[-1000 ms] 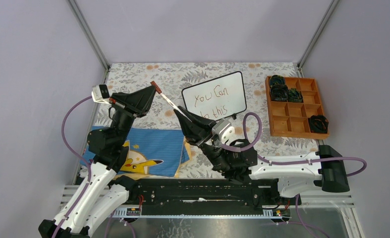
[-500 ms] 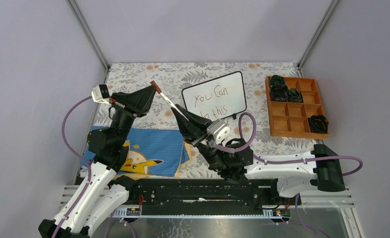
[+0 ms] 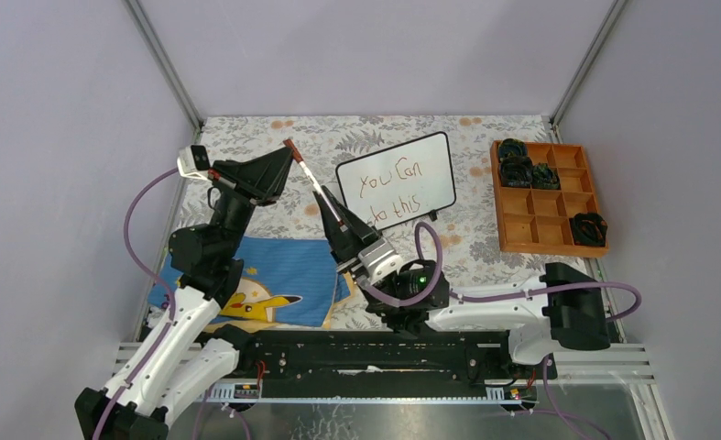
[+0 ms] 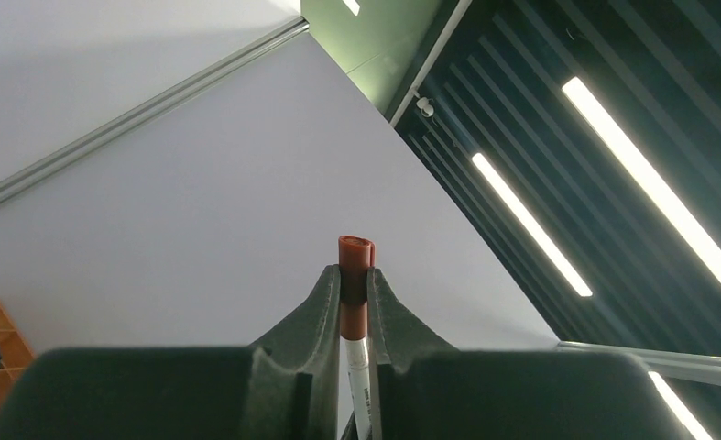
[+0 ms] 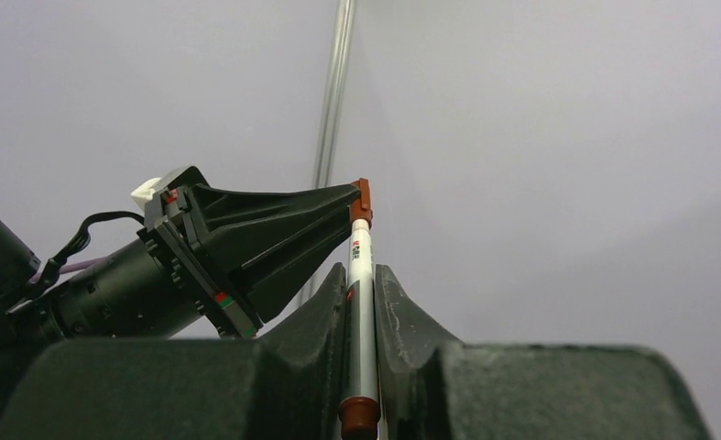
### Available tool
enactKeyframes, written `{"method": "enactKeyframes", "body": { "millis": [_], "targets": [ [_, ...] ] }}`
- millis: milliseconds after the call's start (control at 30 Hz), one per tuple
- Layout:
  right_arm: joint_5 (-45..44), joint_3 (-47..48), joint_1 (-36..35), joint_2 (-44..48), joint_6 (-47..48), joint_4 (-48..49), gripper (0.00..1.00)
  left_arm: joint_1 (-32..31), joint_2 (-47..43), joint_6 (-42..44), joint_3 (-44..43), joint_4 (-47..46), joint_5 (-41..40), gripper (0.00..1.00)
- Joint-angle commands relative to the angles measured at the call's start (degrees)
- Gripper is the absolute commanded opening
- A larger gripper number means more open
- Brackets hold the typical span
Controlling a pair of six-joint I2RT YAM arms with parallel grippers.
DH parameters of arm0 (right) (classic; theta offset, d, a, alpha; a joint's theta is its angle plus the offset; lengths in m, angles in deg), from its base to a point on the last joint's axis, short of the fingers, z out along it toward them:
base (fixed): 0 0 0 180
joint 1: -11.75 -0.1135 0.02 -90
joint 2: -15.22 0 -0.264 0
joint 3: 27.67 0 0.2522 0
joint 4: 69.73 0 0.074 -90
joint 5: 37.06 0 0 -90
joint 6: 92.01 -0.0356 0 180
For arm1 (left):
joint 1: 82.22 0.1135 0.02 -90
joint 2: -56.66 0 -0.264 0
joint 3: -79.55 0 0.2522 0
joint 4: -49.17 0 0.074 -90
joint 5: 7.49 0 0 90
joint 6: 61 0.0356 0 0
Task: Write a sentence on the whiteboard
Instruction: Close the whiteboard marker at the center of the board.
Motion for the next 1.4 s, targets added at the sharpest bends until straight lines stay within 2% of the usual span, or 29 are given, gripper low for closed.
{"method": "enactKeyframes", "body": {
  "millis": [0,300,1367],
  "targets": [
    [4.23,3.31,0.25,-2.68,8.87,10.29,0.0,-0.37,1.62,-2.11,-2.7,-5.58,3.07,0.0],
    [8.4,4.98,0.25,-5.51,16.51,11.53,0.0,-0.79,4.93,-3.14,-4.83,-7.67,5.32,0.0],
    [3.73,11.54,0.21,-8.9,19.49,11.55,0.0,-3.53,3.44,1.2,-4.03,-4.96,4.17,0.0]
  ]
}}
